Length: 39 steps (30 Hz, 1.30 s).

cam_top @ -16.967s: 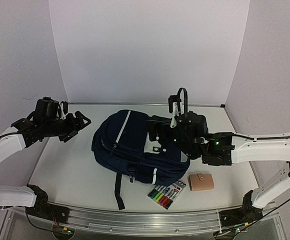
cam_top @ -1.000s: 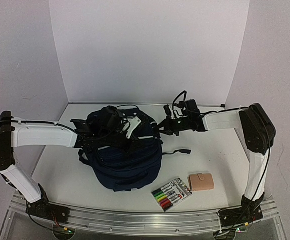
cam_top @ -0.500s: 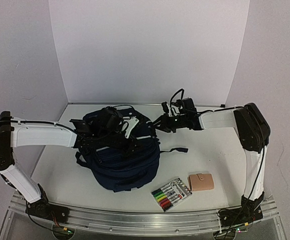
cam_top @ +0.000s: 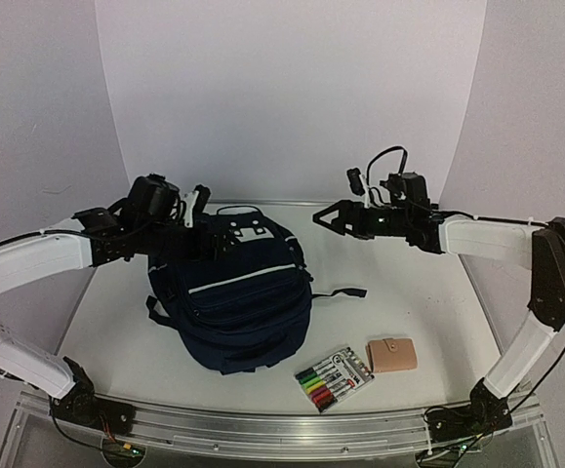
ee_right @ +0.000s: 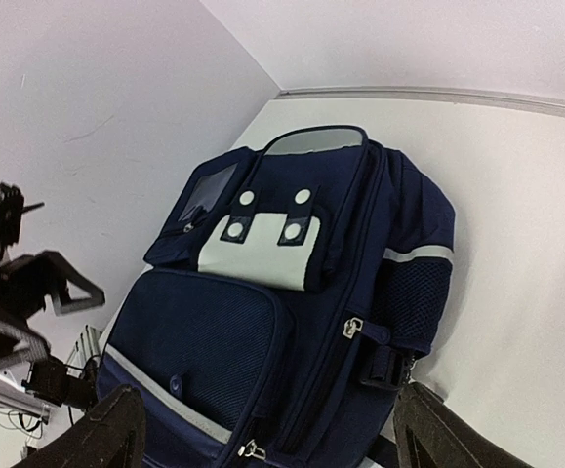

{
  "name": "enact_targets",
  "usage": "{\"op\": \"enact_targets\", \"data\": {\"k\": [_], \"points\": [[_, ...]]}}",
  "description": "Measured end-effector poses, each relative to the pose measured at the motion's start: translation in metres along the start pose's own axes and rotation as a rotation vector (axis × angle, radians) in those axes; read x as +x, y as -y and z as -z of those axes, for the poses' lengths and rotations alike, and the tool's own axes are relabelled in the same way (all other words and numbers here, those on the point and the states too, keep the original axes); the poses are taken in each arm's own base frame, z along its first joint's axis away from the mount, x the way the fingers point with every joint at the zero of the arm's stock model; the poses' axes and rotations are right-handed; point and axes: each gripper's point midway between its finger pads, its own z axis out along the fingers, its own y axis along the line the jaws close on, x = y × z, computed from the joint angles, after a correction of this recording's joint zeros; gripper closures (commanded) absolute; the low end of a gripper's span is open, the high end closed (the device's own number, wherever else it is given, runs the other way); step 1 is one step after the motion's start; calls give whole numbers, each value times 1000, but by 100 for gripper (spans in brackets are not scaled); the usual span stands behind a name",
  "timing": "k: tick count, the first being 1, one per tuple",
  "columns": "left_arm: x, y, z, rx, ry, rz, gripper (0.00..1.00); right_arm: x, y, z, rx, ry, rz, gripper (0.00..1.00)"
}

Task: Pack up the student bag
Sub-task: Adjust the student bag at the center of the board.

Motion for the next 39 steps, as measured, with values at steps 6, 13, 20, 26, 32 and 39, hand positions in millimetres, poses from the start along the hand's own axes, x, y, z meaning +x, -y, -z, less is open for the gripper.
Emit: {"op": "enact_targets", "data": {"k": [6,13,20,26,32,39], "points": [[27,-36,10,-84,-42,169,4,35,-3,-9,-16,-88,-5,33],[59,-78,4,-189,-100,303,13,73,-17,-40,-68,-192,1,34],[67,-89,-5,-233,-123,325,20,92,-31,-56,-102,-244,14,44],[64,-95,-12,-238,-114,313,32,95,-36,-62,-112,-252,29,59],[54,-108,-30,-205,-113,305,37,100,-37,-58,-105,-249,33,62],[19,-111,-72,-101,-142,256,41,117,-55,-31,-65,-239,38,62]]}}
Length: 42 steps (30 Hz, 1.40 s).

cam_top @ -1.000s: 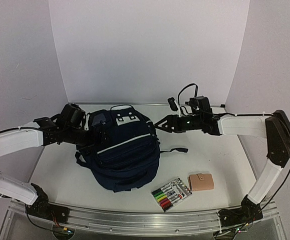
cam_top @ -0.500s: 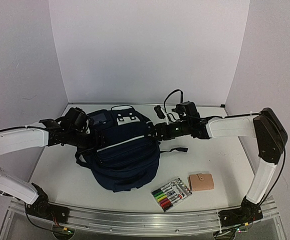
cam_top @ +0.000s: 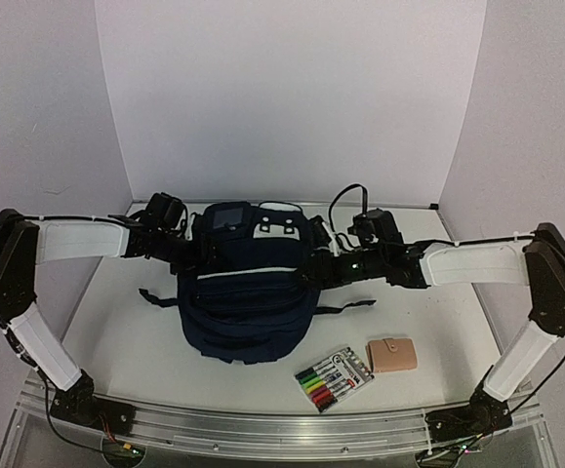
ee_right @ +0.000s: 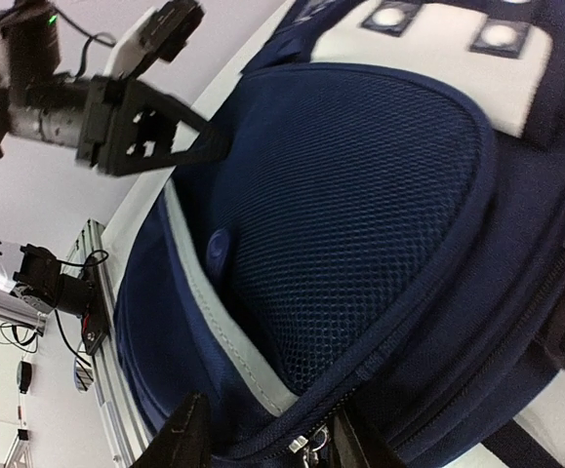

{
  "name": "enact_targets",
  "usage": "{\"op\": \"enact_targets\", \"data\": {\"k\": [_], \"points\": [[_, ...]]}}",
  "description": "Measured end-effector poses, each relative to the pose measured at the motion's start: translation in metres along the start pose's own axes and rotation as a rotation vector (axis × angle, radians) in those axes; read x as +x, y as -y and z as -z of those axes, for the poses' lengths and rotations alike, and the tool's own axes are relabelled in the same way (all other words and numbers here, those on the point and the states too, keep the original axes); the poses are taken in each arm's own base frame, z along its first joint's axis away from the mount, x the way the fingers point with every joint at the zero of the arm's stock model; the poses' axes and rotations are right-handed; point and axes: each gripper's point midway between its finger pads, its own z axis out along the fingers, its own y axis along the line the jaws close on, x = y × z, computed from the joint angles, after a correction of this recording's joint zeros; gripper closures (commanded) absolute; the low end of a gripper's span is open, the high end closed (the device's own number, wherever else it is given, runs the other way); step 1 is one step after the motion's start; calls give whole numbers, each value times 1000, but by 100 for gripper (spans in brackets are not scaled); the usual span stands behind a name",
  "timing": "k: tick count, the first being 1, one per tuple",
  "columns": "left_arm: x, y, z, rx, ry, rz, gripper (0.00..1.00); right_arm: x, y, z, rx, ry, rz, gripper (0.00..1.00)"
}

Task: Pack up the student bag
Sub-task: Adjust the student bag at the center of the board, then unzip the student bag at the center of the board.

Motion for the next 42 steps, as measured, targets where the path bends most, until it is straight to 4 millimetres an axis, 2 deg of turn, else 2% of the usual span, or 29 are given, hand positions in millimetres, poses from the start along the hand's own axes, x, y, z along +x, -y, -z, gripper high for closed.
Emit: {"op": "enact_targets", "data": {"k": [3,5,7,11,16,23,28,34,37,39,42], "points": [[-35,11,-13,28,48,-48,36,15,-12,5,13,-9,-7,50],[-48,18,-15,42,76,-78,31,24,-20,8,16,-13,-12,45],[-51,20,-14,42,84,-95,24,31,-27,14,20,-7,-9,43],[-48,17,-14,25,77,-117,16,29,-27,26,47,40,-17,41],[-30,4,-2,-12,67,-109,17,36,-19,28,88,48,-18,48],[-17,2,10,-3,58,-82,34,50,-26,17,82,10,18,59],[-17,1,10,-5,59,-67,42,55,-19,6,109,-10,36,66],[-18,-2,10,-18,61,-56,64,55,-14,1,131,-17,49,85],[-18,-5,9,-26,60,-36,87,49,-15,-1,134,-7,61,97],[-18,-7,9,-31,61,-25,97,46,-17,-1,135,-2,67,100],[-19,-8,10,-36,63,-15,100,45,-19,-1,143,-8,68,100]]}}
